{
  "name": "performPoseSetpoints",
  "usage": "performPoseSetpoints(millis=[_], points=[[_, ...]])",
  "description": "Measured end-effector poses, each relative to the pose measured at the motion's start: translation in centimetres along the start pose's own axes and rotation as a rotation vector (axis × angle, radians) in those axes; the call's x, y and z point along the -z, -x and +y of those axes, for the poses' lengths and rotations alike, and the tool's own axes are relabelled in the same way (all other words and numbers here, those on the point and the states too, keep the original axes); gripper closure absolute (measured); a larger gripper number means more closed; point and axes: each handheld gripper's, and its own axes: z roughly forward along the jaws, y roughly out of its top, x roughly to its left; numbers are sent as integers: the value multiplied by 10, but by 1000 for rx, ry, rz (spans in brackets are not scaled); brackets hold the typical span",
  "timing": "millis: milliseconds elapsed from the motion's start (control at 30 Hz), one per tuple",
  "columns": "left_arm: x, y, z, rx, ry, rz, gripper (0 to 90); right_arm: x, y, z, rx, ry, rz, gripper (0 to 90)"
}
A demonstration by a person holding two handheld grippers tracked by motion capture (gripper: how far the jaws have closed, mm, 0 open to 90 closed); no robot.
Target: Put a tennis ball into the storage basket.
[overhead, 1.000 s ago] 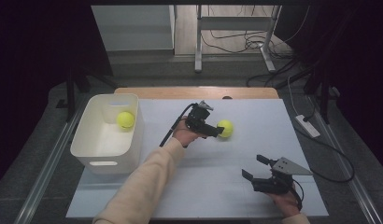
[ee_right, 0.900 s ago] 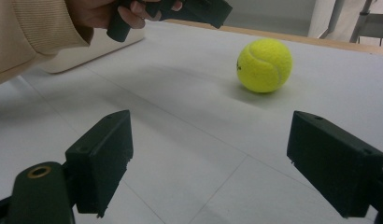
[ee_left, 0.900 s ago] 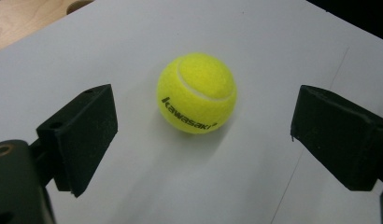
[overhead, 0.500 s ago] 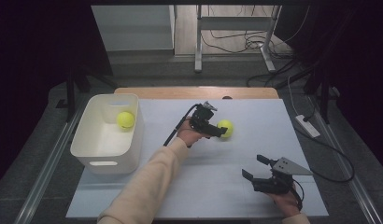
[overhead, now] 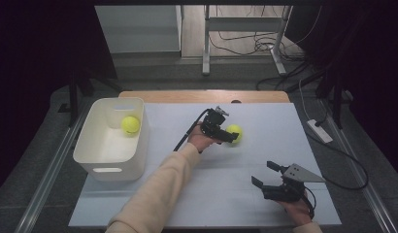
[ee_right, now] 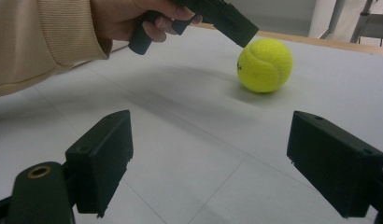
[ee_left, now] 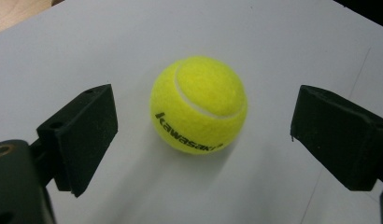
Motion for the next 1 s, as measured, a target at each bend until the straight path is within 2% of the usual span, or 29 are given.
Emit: performPoseSetpoints(millis=[667, 900, 1000], points=[[-31, -4, 4, 31, -39, 24, 85, 2, 1, -1, -3, 2, -2, 145], [-41, -4, 2, 36, -59, 14, 118, 2, 1, -1, 0, 1, -3, 145], [-46, -3, 0, 41, -74, 20, 158, 2, 1, -1, -2, 5, -3, 145]])
